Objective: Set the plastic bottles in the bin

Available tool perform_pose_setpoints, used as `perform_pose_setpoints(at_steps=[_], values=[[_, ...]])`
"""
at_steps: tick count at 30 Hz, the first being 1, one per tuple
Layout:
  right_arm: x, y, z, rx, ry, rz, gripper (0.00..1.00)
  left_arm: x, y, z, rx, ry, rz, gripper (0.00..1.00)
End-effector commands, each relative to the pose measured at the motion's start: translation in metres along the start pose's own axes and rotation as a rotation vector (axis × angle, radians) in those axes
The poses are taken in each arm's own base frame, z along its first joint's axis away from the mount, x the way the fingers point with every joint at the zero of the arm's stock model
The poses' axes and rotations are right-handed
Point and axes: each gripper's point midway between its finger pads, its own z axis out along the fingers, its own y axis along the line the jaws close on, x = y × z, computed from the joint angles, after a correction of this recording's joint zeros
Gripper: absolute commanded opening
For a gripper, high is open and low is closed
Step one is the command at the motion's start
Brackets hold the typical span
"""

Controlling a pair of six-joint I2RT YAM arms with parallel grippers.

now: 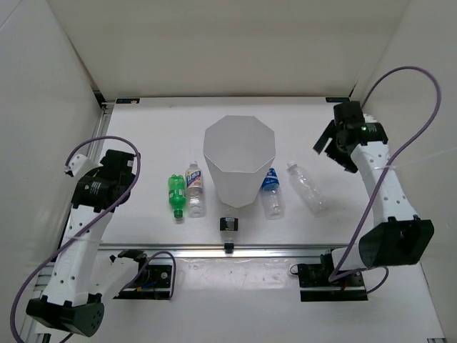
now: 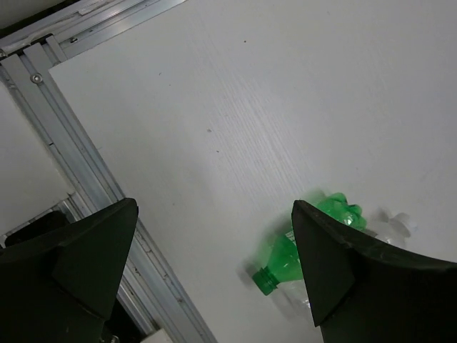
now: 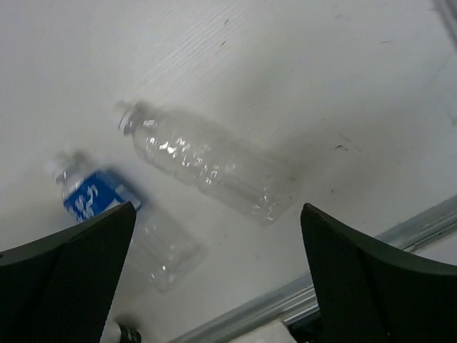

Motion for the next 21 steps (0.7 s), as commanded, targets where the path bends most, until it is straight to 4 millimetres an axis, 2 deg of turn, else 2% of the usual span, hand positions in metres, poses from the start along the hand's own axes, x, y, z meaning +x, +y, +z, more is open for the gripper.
perform_pose_setpoints(at_steps=[1, 3, 4, 7, 12, 15, 21], values=[[0.027, 0.036, -0.002, -0.250, 0.060, -0.200, 1.00, -0.001, 0.008, -0.006, -0.026, 0.016, 0.109, 1.00], [0.043, 0.043, -0.001, -0.308, 0.108, -0.254, 1.00, -0.006, 0.004, -0.008, -0.020, -0.004, 0.129, 1.00], [0.056, 0.044, 0.008, -0.313, 0.166, -0.283, 1.00, -0.009, 0.002, -0.010, -0.010, -0.017, 0.131, 1.00], [0.076, 0.041, 0.027, -0.305, 0.251, -0.351, 1.00, -0.009, -0.003, -0.009, -0.004, -0.020, 0.135, 1.00], [0.096, 0.040, 0.060, -0.254, 0.324, -0.409, 1.00, 0.005, -0.006, -0.005, 0.018, 0.027, 0.179, 1.00], [0.100, 0.043, 0.073, -0.230, 0.338, -0.425, 1.00, 0.010, -0.007, -0.001, 0.021, 0.036, 0.192, 1.00], [0.129, 0.038, 0.106, -0.141, 0.440, -0.436, 0.99, 0.018, -0.007, 0.002, 0.016, 0.048, 0.232, 1.00]])
